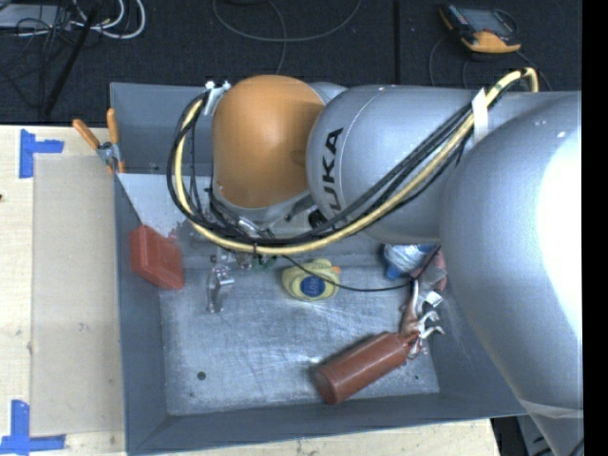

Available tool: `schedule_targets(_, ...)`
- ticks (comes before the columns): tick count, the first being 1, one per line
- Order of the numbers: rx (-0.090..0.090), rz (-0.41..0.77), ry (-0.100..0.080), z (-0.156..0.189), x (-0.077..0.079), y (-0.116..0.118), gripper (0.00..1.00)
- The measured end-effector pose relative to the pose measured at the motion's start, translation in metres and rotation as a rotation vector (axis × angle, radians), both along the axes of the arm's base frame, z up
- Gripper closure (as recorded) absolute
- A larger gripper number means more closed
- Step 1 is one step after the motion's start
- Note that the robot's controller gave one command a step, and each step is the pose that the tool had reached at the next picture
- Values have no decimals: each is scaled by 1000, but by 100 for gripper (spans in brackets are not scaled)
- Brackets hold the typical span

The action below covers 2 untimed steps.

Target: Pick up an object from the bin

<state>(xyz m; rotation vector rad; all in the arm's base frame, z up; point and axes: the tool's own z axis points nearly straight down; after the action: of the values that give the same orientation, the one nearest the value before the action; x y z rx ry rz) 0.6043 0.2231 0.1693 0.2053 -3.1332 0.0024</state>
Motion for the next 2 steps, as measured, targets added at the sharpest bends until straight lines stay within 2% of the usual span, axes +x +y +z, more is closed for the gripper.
schedule_targets(1, 2, 88, 2, 61, 7, -25, 0)
schedule_targets(2, 5, 91, -18, 58, 5, -32, 0)
